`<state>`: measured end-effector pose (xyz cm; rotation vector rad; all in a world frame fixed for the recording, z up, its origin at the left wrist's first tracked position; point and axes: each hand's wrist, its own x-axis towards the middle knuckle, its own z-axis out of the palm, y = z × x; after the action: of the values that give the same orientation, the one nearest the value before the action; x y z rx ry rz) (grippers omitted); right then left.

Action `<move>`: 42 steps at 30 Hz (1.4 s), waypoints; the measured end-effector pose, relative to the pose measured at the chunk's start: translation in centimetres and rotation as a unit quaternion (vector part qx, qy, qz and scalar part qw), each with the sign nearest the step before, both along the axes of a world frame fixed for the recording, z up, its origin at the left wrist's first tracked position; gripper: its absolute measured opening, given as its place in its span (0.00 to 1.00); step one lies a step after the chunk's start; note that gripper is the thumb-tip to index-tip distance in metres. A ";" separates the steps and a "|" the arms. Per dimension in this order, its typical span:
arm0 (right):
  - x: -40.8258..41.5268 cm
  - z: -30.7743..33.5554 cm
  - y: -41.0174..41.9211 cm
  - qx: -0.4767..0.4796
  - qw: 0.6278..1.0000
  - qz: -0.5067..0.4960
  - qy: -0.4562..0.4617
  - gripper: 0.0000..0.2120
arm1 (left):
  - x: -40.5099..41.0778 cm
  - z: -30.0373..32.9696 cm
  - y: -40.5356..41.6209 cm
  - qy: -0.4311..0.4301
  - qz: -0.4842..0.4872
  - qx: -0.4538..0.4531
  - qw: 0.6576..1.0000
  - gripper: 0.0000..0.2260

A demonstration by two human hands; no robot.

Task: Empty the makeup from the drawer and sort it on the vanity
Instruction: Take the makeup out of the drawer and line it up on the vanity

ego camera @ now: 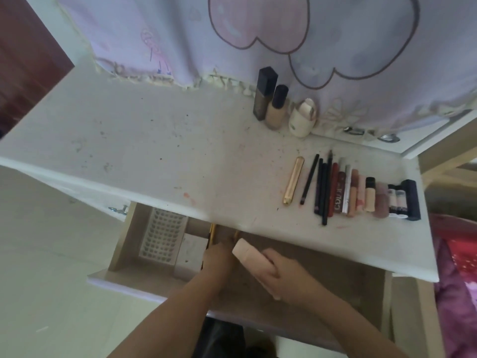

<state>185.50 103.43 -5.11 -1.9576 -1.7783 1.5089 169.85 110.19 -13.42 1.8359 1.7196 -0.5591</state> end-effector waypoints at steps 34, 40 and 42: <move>6.3 11.8 22.9 0.309 0.889 -0.089 -0.325 0.16 | 7.9 12.1 15.3 -0.121 -0.129 0.158 0.971 0.14; 4.9 14.0 18.3 0.423 0.868 -0.089 -0.247 0.15 | 1.8 13.5 10.5 -0.275 -0.041 0.226 0.934 0.13; 2.8 12.8 14.0 0.453 0.877 -0.051 -0.153 0.10 | -2.1 13.1 7.1 -0.314 0.018 0.242 0.918 0.13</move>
<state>188.35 117.42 7.74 -1.7424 -1.9147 0.1863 167.77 117.33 -0.29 1.9938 1.4995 0.4875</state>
